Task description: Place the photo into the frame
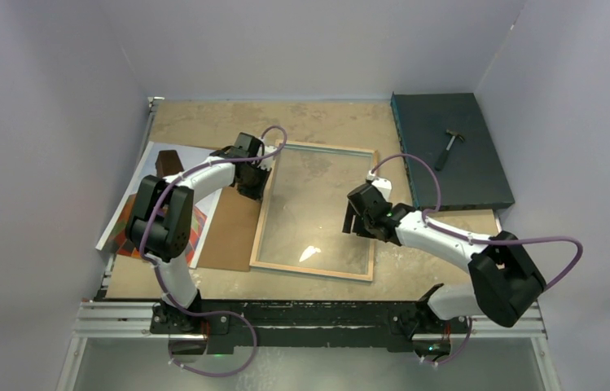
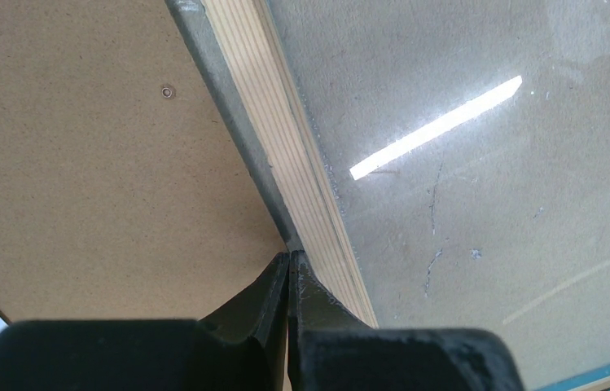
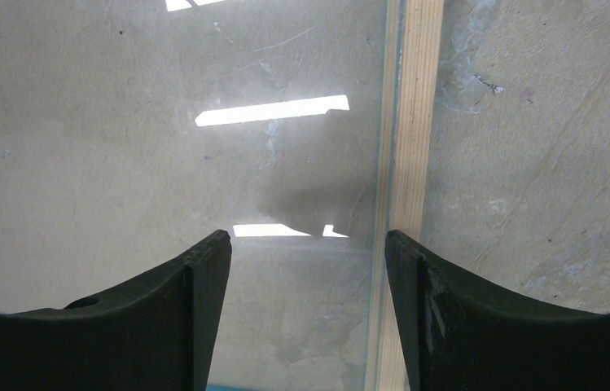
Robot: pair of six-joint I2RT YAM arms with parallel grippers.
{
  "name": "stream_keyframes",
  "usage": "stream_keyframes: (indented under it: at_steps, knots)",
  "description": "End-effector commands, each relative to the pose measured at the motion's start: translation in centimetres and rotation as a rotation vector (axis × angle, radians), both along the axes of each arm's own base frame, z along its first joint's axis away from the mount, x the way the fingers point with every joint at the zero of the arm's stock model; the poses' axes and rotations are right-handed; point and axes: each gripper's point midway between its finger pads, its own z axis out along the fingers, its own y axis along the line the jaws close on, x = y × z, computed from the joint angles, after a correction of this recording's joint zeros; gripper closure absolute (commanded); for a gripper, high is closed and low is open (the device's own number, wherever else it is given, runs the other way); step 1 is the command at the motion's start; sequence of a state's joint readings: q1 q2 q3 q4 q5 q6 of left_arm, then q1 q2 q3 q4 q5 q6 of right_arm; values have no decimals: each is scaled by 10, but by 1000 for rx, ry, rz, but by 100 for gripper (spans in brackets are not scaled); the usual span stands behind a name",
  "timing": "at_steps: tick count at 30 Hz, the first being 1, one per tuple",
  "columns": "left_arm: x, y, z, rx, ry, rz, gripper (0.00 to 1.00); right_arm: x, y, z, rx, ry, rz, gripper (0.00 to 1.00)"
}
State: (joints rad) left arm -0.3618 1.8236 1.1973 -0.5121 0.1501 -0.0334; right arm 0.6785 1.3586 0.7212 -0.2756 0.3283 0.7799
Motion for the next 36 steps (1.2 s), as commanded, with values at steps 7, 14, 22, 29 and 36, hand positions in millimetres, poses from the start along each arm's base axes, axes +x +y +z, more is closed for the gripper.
stream_keyframes:
  at_steps: [7, 14, 22, 29, 36]
  knots:
    - [6, -5, 16, -38, -50, -9, 100, 2, 3, 28, -13, -93, 12, 30]
    - [7, -5, 18, -37, -55, -11, 100, -22, 1, 16, -28, -23, 17, 45]
    - [8, -3, 19, -35, -58, -8, 100, -53, -11, -6, -62, 82, -2, 52]
    - [9, -1, 21, -34, -64, -3, 100, -64, -15, -7, -52, 104, -12, 53]
    - [9, -1, 21, -34, -62, -3, 100, -68, -8, -16, -22, 125, 8, 54]
